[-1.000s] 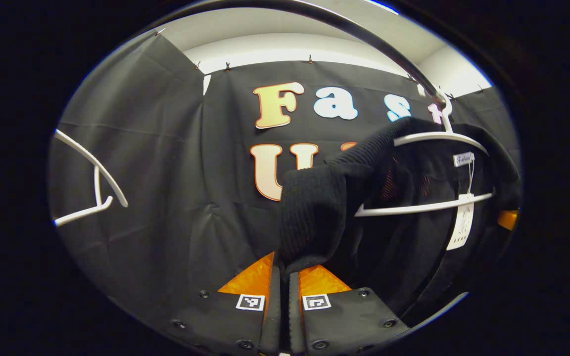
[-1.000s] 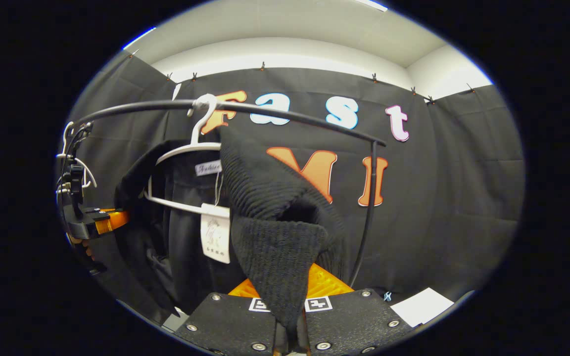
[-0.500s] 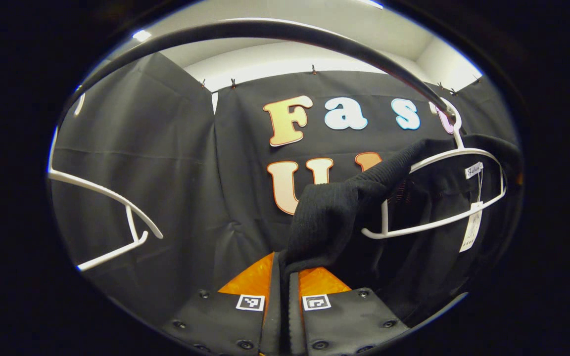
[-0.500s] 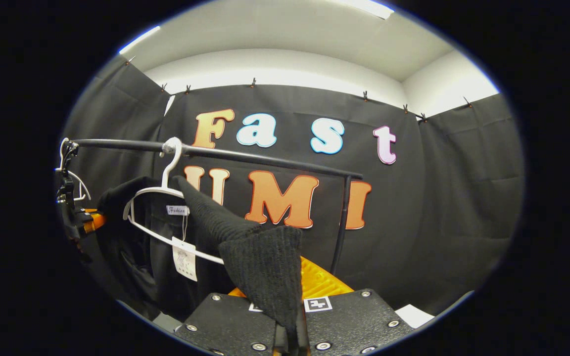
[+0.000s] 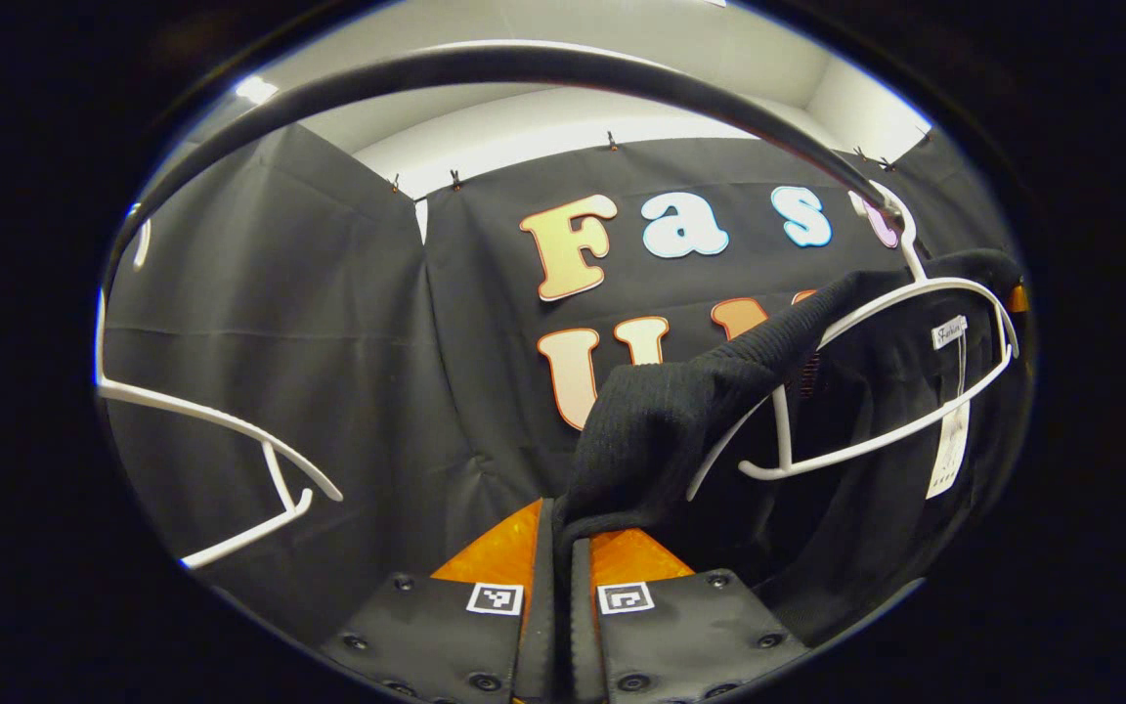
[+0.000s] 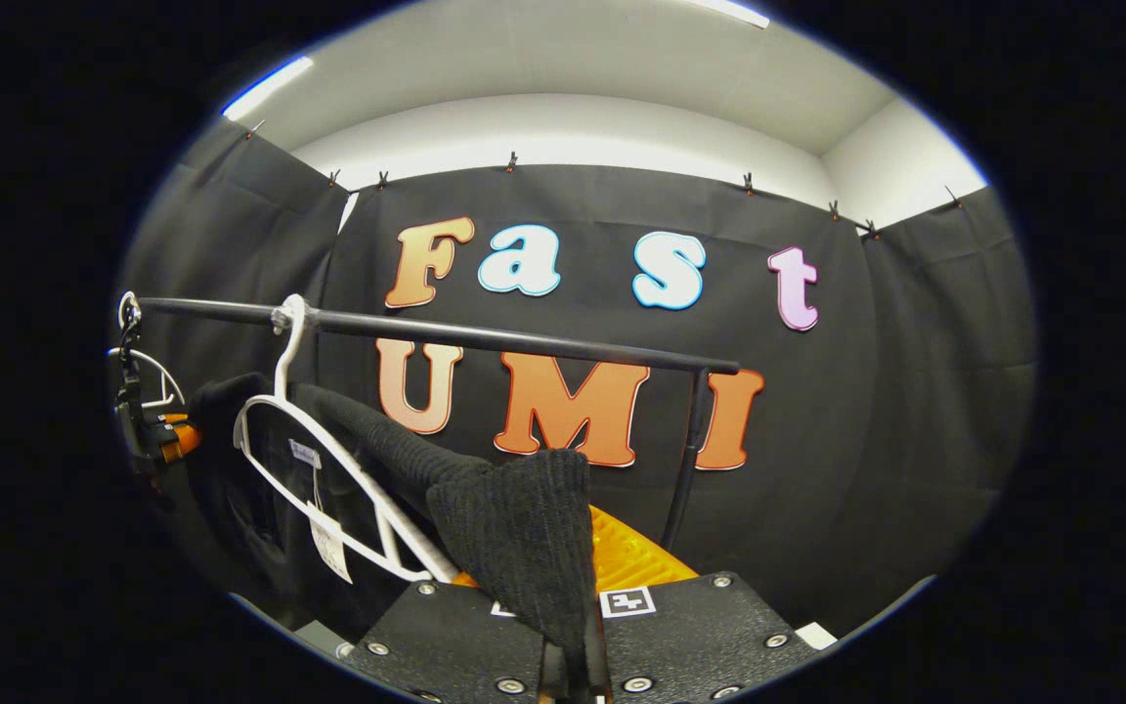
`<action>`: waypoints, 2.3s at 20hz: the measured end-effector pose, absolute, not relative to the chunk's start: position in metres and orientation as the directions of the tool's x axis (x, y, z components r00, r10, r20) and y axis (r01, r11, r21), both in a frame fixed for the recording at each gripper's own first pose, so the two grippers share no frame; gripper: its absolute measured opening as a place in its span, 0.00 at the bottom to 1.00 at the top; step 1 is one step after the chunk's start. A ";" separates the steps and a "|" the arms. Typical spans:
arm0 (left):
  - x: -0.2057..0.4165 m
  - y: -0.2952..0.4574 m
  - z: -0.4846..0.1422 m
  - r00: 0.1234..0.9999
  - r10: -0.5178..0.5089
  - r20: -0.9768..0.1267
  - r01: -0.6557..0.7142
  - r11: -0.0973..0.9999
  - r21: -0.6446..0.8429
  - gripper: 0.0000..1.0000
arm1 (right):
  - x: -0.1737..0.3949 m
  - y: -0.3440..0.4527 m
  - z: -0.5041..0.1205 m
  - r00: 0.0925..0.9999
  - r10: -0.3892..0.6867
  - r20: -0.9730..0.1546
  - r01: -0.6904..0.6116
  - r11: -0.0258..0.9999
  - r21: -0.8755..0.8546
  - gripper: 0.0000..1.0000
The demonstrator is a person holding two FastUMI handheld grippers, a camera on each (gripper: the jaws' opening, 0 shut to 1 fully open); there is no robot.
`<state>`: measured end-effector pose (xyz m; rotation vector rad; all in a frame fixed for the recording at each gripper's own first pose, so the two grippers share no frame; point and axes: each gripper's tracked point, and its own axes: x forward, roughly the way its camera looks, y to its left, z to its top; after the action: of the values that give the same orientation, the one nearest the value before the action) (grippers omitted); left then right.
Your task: Grasp the clothes on the hanger with both hands and then place them into the laundry hamper below.
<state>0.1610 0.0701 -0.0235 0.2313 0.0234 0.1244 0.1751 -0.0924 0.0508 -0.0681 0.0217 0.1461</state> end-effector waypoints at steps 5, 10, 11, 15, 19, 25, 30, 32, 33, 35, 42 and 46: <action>0.172 0.078 -0.046 0.990 0.132 -0.046 -0.120 0.973 0.197 0.14 | 0.223 -0.079 0.005 0.945 0.310 -0.103 -0.305 0.950 0.067 0.12; 0.179 0.083 -0.059 0.988 0.134 -0.073 -0.120 0.979 0.167 0.14 | 0.248 -0.074 -0.044 0.899 0.430 -0.085 -0.391 0.874 0.288 0.13; 0.179 0.082 -0.061 0.988 0.135 -0.080 -0.121 0.980 0.159 0.14 | 0.254 -0.075 -0.055 0.895 0.437 -0.087 -0.390 0.863 0.322 0.13; 0.173 0.088 -0.078 0.978 0.176 -0.115 -0.156 0.974 0.164 0.14 | 0.272 -0.065 -0.110 0.889 0.433 -0.152 -0.350 0.853 0.387 0.14; 0.159 0.094 -0.111 0.965 0.196 -0.175 -0.167 0.972 0.166 0.14 | 0.267 -0.046 -0.157 0.870 0.445 -0.213 -0.332 0.848 0.414 0.14; 0.134 0.068 -0.191 0.932 0.171 -0.319 -0.127 0.980 0.155 0.14 | 0.236 -0.006 -0.238 0.812 0.479 -0.335 -0.321 0.844 0.430 0.14; 0.118 0.033 -0.249 0.895 0.129 -0.427 -0.080 0.988 0.132 0.14 | 0.205 0.021 -0.296 0.763 0.489 -0.423 -0.305 0.849 0.431 0.14; 0.112 0.015 -0.273 0.878 0.098 -0.468 -0.050 0.992 0.115 0.14 | 0.192 0.032 -0.316 0.746 0.493 -0.448 -0.294 0.847 0.442 0.14; 0.110 0.004 -0.285 0.870 0.082 -0.486 -0.032 0.993 0.111 0.14 | 0.186 0.038 -0.329 0.736 0.494 -0.463 -0.289 0.848 0.445 0.14; 0.105 -0.018 -0.308 0.845 0.049 -0.533 0.008 0.995 0.103 0.14 | 0.173 0.050 -0.350 0.715 0.495 -0.495 -0.280 0.850 0.446 0.14; 0.079 -0.078 -0.388 0.750 -0.040 -0.661 0.088 0.995 0.040 0.12 | 0.138 0.101 -0.414 0.635 0.506 -0.584 -0.255 0.850 0.460 0.14; 0.073 -0.086 -0.427 0.700 -0.051 -0.712 0.093 0.995 0.020 0.14 | 0.124 0.114 -0.455 0.595 0.482 -0.643 -0.224 0.868 0.443 0.17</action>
<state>0.0732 -0.0856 -0.4271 0.0559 0.7913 -0.0805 0.1241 0.1141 -0.4549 0.3343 0.8401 0.4188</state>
